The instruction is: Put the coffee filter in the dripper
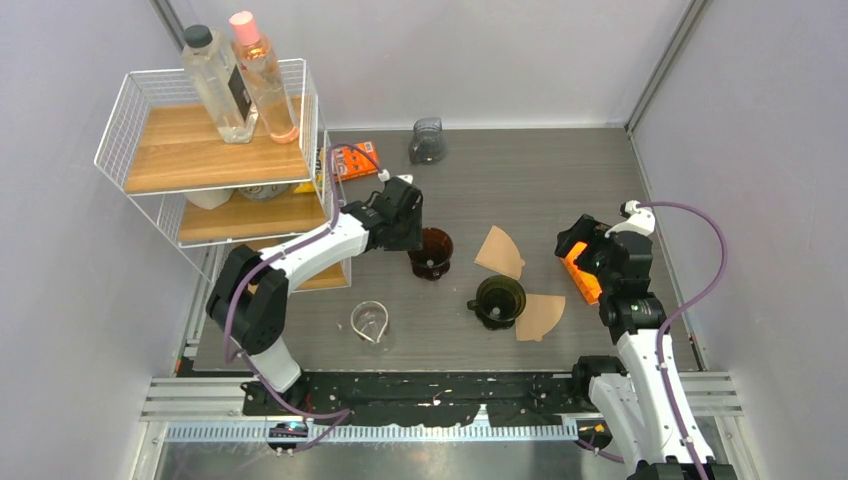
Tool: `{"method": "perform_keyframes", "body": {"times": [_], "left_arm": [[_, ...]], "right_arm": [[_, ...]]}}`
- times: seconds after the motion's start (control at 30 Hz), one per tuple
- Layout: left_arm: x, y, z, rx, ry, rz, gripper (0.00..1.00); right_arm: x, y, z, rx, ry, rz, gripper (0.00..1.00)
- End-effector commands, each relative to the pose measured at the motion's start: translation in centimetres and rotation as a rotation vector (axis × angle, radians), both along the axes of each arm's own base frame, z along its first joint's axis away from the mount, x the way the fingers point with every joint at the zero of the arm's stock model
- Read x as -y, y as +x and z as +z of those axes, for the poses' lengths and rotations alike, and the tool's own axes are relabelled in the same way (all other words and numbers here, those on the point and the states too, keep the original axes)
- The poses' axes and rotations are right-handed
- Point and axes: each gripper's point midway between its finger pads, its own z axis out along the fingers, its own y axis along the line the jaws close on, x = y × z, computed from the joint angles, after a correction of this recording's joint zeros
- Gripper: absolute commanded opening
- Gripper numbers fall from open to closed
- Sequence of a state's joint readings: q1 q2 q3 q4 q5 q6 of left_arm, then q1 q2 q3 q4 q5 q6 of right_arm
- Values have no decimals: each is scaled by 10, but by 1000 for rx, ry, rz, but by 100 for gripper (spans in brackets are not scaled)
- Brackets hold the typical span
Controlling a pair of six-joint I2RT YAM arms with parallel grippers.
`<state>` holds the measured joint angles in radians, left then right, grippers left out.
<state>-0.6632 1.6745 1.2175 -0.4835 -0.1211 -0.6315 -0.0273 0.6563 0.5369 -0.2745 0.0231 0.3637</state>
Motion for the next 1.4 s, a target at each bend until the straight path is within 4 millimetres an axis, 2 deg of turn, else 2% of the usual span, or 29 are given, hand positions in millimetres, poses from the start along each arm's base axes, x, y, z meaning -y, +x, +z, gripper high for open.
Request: {"method": "perform_keyframes", "body": {"times": [0.0, 0.17, 0.27, 0.33, 0.43, 0.57, 0.73, 0.93, 1.07, 1.23, 1.37], "left_arm": [[7, 15, 9, 28, -29, 48, 44], [9, 17, 4, 15, -26, 47, 39], [12, 17, 3, 13, -34, 39, 32], [14, 17, 2, 12, -39, 29, 24], [18, 17, 4, 15, -51, 4, 1], [23, 15, 17, 34, -82, -31, 0], [33, 8, 55, 101, -178, -107, 0], [54, -22, 103, 128, -328, -254, 0], [55, -50, 124, 137, -348, -331, 0], [38, -94, 146, 135, -356, -401, 0], [14, -130, 154, 114, -361, -427, 0]], "right_arm": [[0, 3, 21, 58, -20, 9, 95], [1, 2, 21, 62, -23, 8, 95], [1, 2, 21, 62, -24, 5, 95], [1, 2, 21, 62, -25, 5, 95], [2, 2, 21, 59, -26, 3, 95], [2, 2, 20, 53, -27, 0, 96], [0, 3, 20, 51, -24, 11, 96], [-1, 2, 22, 57, -23, 16, 95], [-1, 2, 23, 65, -22, 19, 95], [-6, 3, 23, 65, -11, 44, 95], [-8, 3, 22, 58, -6, 58, 95]]}}
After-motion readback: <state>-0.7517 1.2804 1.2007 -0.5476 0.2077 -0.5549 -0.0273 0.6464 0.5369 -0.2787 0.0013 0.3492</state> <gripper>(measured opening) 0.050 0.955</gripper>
